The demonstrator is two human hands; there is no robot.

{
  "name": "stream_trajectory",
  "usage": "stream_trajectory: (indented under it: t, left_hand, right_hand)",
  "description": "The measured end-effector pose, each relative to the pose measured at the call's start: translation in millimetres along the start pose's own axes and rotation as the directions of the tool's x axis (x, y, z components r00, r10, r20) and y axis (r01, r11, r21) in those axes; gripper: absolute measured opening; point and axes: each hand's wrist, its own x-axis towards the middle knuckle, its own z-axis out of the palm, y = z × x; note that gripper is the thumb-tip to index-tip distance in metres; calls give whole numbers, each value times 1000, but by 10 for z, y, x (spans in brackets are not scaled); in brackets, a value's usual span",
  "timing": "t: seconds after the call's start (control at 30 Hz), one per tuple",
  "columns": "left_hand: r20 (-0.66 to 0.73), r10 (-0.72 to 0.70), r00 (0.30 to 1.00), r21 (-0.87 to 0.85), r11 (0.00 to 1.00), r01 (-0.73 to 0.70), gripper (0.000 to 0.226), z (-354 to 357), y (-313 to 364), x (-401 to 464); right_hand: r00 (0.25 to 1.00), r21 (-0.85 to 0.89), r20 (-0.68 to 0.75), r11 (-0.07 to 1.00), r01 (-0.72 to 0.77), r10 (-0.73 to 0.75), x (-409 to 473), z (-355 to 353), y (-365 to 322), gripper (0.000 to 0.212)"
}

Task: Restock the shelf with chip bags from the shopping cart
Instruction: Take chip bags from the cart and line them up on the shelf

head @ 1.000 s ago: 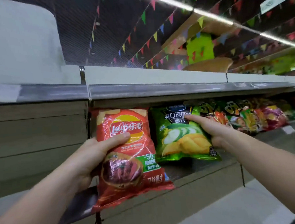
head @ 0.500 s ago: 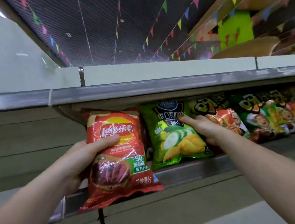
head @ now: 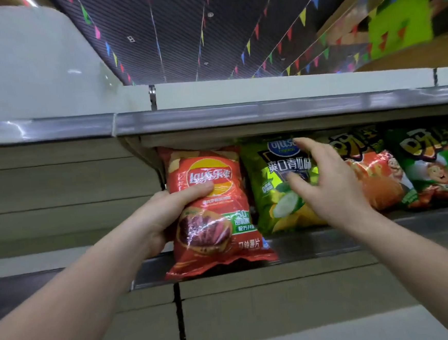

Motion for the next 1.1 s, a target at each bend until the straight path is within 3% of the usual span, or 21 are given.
stream_trajectory:
  t: [0.1, 0.2, 0.4, 0.47, 0.53, 0.6, 0.73, 0.87, 1.0, 1.1]
  left_hand:
    - [-15, -28, 999, -47, 999, 28, 103, -62, -36, 88]
    - [-28, -56, 998, -49, 997, 55, 110, -131, -42, 201]
    - [19, -191, 981, -10, 981, 192, 54, -208, 50, 616]
    - [-3, -207, 978, -13, 978, 207, 44, -245, 44, 781]
    - [-40, -190, 981, -11, 982, 189, 32, -267, -1, 924]
    - [-93, -166, 982, 28, 985, 170, 23, -331, -106, 1090]
    - [-72, -117, 990, 131, 983, 126, 40, -381, -117, 1239]
    - [-8, -60, 998, 171, 983, 60, 26, -391, -53, 1381]
    - [-48, 25, 999, 200, 980, -15, 56, -373, -96, 1568]
    - [-69, 82, 994, 355, 934, -52, 59, -353, -96, 1653]
  right_hand:
    - [972, 102, 235, 995, 4, -28, -15, 177, -374, 44]
    - [900, 76, 417, 982, -174, 127, 79, 451, -549, 56]
    - [726, 227, 517, 745, -627, 454, 330, 954, -532, 53]
    - [666, 264, 550, 651, -711, 504, 452, 1097, -512, 47]
    - [632, 234, 547, 624, -746, 549, 560, 1238, -487, 39]
    - [620, 257, 550, 593, -763, 559, 646, 1408, -460, 37]
    - [638, 333, 556, 561, -758, 532, 814, 1712, -418, 50]
    - [659, 346, 533, 574, -742, 530, 1032, 1950, -328, 34]
    - [662, 331, 502, 583, -742, 557, 1192, 2087, -215, 38]
    - [660, 279, 525, 623, -730, 538, 1209, 2147, -128, 50]
